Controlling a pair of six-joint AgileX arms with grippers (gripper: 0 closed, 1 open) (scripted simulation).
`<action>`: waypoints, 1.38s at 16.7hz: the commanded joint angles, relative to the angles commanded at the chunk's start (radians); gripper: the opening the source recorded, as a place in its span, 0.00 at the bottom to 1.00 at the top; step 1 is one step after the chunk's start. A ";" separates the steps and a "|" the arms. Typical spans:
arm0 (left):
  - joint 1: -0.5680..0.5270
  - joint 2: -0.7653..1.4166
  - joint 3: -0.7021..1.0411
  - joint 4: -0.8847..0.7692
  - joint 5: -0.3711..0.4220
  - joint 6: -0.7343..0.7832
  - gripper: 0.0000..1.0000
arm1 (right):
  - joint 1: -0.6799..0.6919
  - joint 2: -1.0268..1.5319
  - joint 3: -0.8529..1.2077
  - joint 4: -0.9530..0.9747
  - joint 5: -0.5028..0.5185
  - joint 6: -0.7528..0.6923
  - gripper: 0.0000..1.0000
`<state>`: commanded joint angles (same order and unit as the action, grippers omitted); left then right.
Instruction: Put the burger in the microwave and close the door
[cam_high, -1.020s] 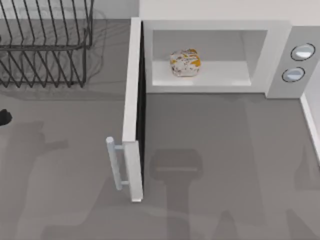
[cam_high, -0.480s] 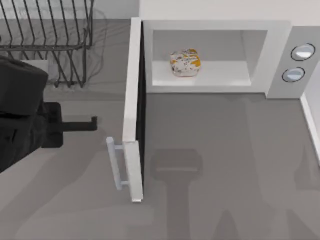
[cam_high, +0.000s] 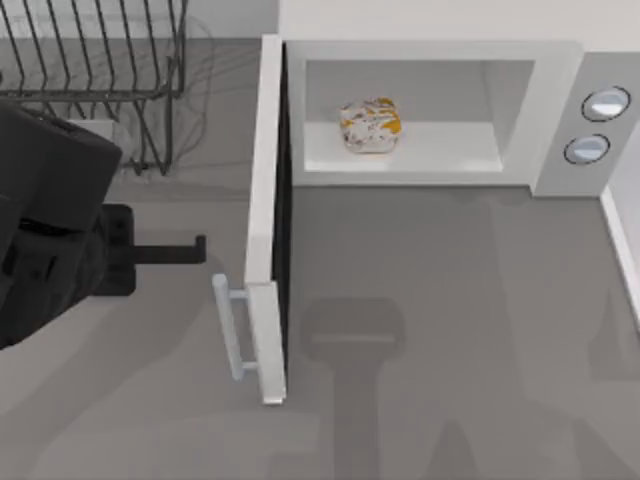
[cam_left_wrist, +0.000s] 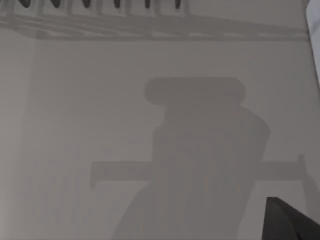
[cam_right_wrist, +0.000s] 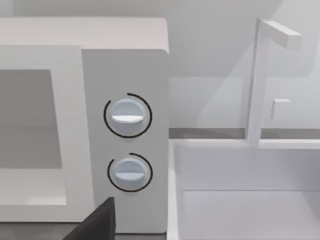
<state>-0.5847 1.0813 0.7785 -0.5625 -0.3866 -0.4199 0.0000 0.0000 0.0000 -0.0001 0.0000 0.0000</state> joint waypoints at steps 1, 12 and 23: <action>0.000 0.003 -0.008 0.012 0.000 0.000 0.00 | 0.000 0.000 0.000 0.000 0.000 0.000 1.00; 0.001 0.137 -0.294 0.429 0.000 0.005 0.00 | 0.000 0.000 0.000 0.000 0.000 0.000 1.00; -0.058 0.194 -0.279 0.466 -0.028 -0.039 0.00 | 0.000 0.000 0.000 0.000 0.000 0.000 1.00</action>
<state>-0.6428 1.2749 0.4998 -0.0963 -0.4148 -0.4590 0.0000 0.0000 0.0000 -0.0001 0.0000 0.0000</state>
